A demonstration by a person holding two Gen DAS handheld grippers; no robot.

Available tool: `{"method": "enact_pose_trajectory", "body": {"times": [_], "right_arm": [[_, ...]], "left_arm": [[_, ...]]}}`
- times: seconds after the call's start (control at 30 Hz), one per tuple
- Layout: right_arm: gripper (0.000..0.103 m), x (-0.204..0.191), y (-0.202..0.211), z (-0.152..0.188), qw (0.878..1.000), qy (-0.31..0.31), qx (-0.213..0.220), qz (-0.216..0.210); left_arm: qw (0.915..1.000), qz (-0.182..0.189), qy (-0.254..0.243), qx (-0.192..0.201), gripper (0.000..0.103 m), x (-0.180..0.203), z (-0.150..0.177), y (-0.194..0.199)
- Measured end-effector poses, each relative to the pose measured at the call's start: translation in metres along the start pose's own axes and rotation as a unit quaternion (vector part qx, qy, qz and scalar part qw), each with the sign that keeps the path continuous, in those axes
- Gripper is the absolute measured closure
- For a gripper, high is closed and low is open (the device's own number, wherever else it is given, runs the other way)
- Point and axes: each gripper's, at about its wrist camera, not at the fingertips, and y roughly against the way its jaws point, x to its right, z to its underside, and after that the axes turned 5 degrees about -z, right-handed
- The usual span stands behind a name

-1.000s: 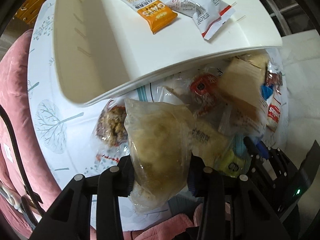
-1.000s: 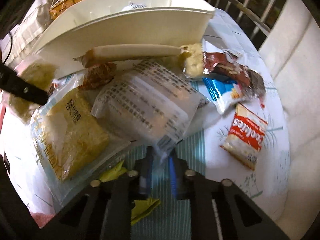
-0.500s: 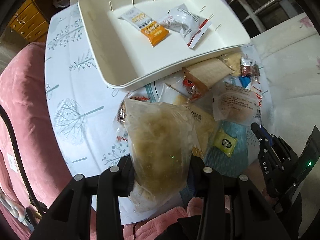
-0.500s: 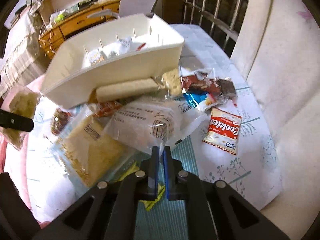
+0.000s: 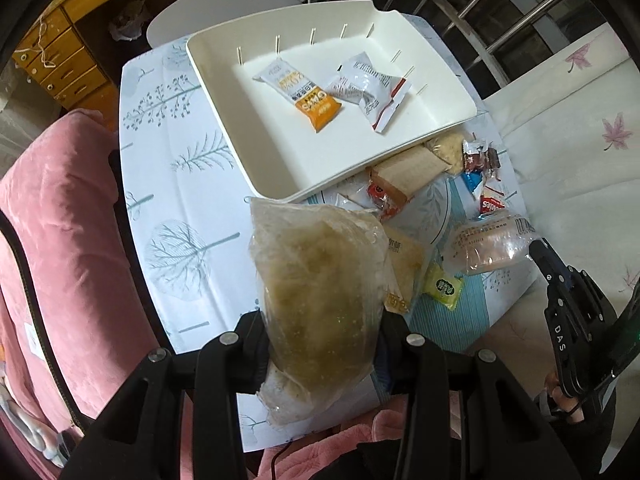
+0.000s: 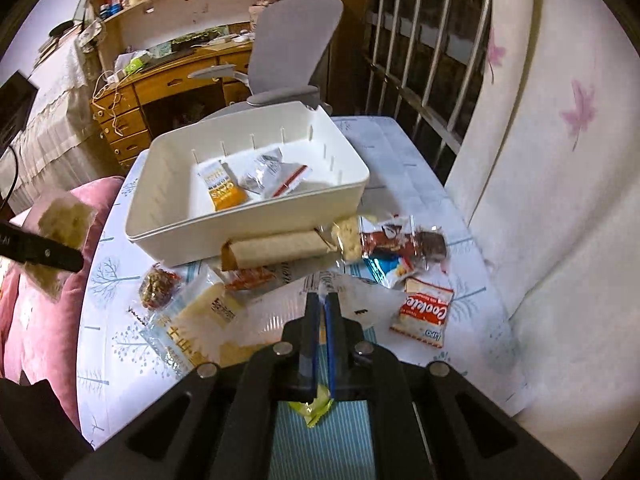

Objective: Organize snacks
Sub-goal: 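Lift both bags over the white tray and release them inside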

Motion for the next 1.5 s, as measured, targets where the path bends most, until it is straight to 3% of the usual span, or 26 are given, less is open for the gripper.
{"method": "enact_pose_trajectory", "body": {"times": [0.3,0.57,0.83,1.07,1.13,1.2,1.5], "right_arm": [[0.101,-0.016,0.027,-0.026,0.999,0.029,0.041,-0.011],[0.101,-0.025,0.041,-0.077,0.994,0.052,0.091,-0.043],[0.101,-0.03,0.016,-0.134,0.988,0.066,0.109,-0.082],[0.1,-0.034,-0.022,-0.165,0.987,0.071,0.091,-0.112],[0.096,-0.033,-0.033,-0.171,0.989,0.056,0.078,-0.116],[0.095,-0.031,-0.043,-0.173,0.99,0.042,0.073,-0.115],[0.093,-0.014,-0.07,-0.166,0.99,-0.017,0.008,-0.142]], "left_arm": [[0.9996,0.024,-0.012,0.005,0.064,0.0,-0.025,0.022],[0.9988,0.039,0.022,0.02,0.064,-0.007,-0.059,0.029],[0.9977,0.04,0.049,0.025,0.064,-0.012,-0.094,0.018],[0.9962,0.051,0.064,0.031,0.064,-0.015,-0.117,0.006],[0.996,0.052,0.062,0.037,0.057,-0.015,-0.121,0.005],[0.9958,0.053,0.063,0.04,0.028,-0.015,-0.122,0.005],[0.9967,0.043,0.052,0.045,0.026,-0.012,-0.114,0.009]]}}
